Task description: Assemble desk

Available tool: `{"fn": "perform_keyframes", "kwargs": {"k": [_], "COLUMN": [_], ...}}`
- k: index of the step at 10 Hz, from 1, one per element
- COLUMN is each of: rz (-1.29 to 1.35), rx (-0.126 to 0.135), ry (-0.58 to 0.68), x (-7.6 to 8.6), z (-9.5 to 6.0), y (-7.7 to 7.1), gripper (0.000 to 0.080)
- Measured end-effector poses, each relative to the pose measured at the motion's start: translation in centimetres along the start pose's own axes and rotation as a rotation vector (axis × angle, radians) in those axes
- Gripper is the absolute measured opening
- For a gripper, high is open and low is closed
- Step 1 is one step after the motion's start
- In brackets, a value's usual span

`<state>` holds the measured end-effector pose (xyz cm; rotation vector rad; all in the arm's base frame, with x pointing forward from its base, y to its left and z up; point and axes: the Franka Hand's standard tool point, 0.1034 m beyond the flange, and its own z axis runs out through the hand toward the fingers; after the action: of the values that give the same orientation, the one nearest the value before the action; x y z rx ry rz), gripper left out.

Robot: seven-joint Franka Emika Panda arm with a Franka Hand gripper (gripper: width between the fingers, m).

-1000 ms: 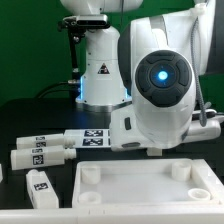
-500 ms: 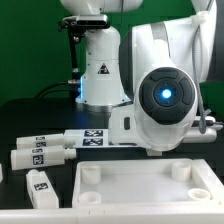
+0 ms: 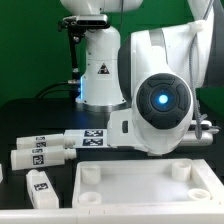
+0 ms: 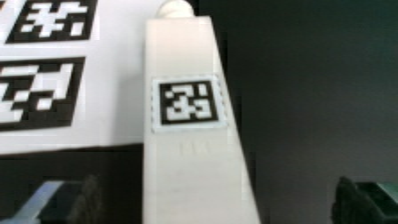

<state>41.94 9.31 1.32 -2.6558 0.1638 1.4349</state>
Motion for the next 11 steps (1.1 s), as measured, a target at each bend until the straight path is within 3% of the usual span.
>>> {"fn": "perform_keyframes", "kwargs": {"k": [2, 3, 4, 6, 7, 8, 9, 11], "rz": [0.000, 0.000, 0.000, -0.005, -0.006, -0.011, -0.018, 0.018], "rx": [0.001, 0.001, 0.001, 0.006, 0.018, 0.047, 0.052, 0.062], "ry": [0.001, 0.000, 0.002, 0.002, -0.004, 0.036, 0.088, 0.256], "x": [0.0, 0.0, 0.0, -0.6, -1.3, -1.9, -2.9, -2.2], "z": [0.0, 0.0, 0.0, -1.3, -3.3, -6.3, -8.6, -9.0], "y": [0.0, 0.0, 0.0, 0.1, 0.4, 0.2, -0.1, -0.3], "gripper": [0.0396, 0.0396, 0.0282, 0.0282, 0.0282, 0.0282, 0.0282, 0.0282]}}
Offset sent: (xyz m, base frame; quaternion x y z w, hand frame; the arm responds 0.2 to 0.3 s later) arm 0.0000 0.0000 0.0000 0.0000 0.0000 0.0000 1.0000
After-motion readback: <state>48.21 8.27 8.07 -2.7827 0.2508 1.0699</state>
